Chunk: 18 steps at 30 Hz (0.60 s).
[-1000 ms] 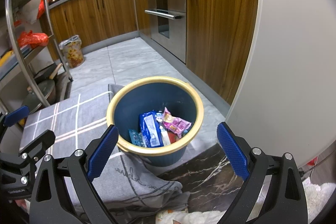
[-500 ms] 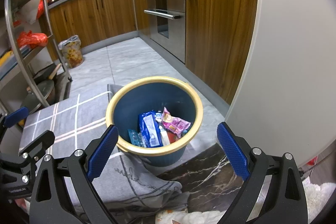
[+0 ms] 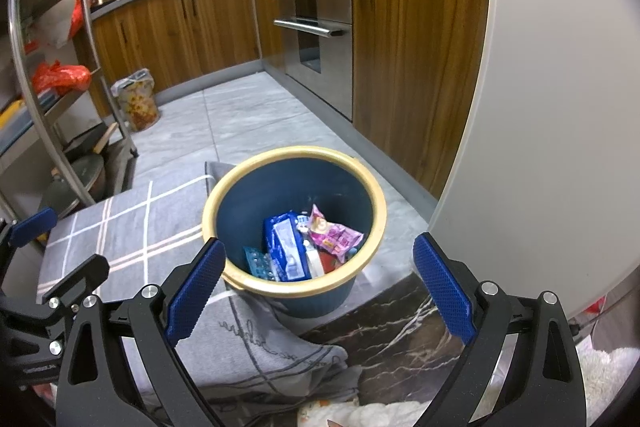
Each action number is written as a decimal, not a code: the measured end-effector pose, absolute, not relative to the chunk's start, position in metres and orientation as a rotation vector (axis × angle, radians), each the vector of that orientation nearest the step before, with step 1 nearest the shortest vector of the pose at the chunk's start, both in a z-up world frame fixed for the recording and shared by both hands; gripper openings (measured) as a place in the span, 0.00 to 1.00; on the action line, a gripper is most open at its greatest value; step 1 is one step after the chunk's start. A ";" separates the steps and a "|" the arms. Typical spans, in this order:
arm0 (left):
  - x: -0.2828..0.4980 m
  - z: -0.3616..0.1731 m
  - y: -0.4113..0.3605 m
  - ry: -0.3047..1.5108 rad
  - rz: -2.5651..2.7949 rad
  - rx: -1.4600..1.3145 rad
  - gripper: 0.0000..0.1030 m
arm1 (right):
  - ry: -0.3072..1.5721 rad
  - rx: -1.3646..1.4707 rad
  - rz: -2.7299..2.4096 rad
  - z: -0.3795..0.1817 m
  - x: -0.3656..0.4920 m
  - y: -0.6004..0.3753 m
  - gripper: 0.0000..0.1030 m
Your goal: Collect trash
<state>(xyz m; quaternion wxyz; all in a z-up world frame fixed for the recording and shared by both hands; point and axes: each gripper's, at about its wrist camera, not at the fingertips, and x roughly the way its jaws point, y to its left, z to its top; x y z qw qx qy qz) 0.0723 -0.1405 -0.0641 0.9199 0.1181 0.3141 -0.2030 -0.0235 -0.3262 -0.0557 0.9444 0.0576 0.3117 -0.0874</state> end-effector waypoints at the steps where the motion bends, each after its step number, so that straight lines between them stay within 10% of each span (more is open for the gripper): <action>1: 0.072 -0.064 -0.141 0.646 -0.418 0.242 0.95 | 0.635 0.117 -0.178 -0.056 -0.023 -0.326 0.92; 18: 0.073 -0.064 -0.141 0.655 -0.416 0.247 0.95 | 0.645 0.122 -0.196 -0.056 -0.024 -0.326 0.92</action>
